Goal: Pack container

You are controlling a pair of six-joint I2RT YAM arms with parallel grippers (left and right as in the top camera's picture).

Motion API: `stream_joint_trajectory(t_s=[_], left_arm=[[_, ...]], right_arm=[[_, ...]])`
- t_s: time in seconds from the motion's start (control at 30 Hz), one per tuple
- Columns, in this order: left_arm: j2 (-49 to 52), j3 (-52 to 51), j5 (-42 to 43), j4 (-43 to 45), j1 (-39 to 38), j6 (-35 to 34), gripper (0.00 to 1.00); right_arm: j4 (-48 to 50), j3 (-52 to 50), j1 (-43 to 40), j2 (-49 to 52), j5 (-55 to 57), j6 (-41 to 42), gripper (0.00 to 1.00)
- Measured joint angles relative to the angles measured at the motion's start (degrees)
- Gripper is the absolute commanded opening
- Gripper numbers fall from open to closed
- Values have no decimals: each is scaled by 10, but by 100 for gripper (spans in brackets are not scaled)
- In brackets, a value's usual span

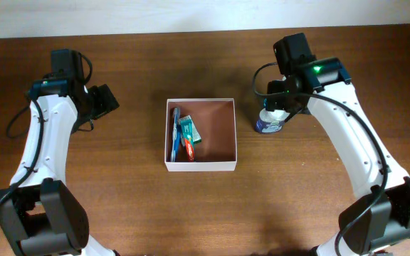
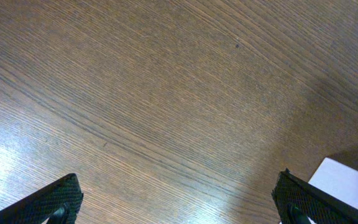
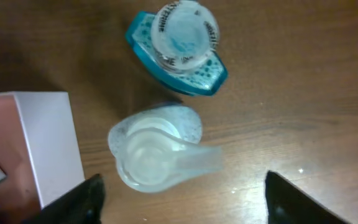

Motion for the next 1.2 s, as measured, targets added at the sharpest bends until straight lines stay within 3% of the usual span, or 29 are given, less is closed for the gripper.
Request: stream_joint_trajectory(t_s=[0.27, 0.53, 1.2], left_arm=[[0, 0, 0, 0, 0, 0, 99], [0, 0, 0, 0, 0, 0, 99], [0, 0, 0, 0, 0, 0, 99]], right_arm=[[48, -49, 0, 0, -7, -2, 85], [54, -52, 0, 0, -7, -35, 78], [70, -52, 0, 0, -26, -47, 77]])
